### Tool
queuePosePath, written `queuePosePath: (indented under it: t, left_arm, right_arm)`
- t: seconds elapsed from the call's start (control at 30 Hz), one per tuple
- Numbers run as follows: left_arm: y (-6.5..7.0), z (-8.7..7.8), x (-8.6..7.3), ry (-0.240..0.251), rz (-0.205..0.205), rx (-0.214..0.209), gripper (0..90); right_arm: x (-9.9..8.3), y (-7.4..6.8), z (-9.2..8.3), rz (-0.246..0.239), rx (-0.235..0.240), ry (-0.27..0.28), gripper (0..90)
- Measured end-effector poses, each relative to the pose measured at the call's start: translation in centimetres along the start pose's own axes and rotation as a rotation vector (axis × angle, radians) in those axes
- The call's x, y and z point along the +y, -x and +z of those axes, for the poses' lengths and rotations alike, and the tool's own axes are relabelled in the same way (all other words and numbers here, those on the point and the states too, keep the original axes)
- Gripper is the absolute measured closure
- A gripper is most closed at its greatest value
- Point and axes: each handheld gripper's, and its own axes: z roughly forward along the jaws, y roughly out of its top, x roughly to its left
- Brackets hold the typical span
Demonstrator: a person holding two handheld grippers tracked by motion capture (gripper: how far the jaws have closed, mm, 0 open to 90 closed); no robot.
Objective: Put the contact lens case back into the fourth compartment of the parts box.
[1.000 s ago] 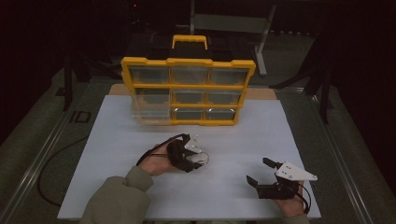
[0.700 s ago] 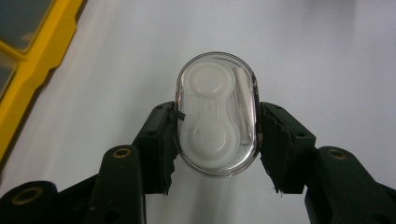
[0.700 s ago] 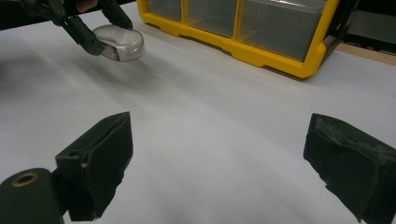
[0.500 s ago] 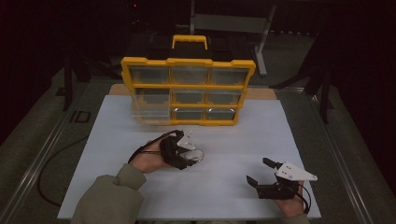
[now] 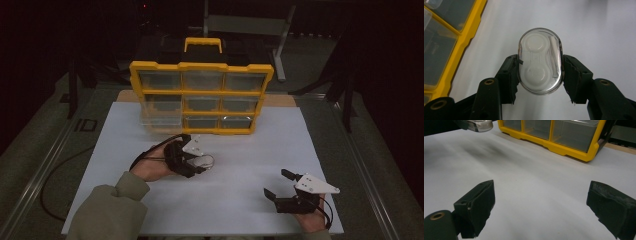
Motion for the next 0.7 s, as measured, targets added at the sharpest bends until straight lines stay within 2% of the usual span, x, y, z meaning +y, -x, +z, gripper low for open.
queuePosePath:
  t: [0.7]
  left_arm:
    - [-1.7, -4.0, 0.4, -0.005, 0.013, 0.029, 49.3]
  right_arm:
    - [0.0, 0.0, 0.0, 0.005, 0.002, -0.002, 7.9]
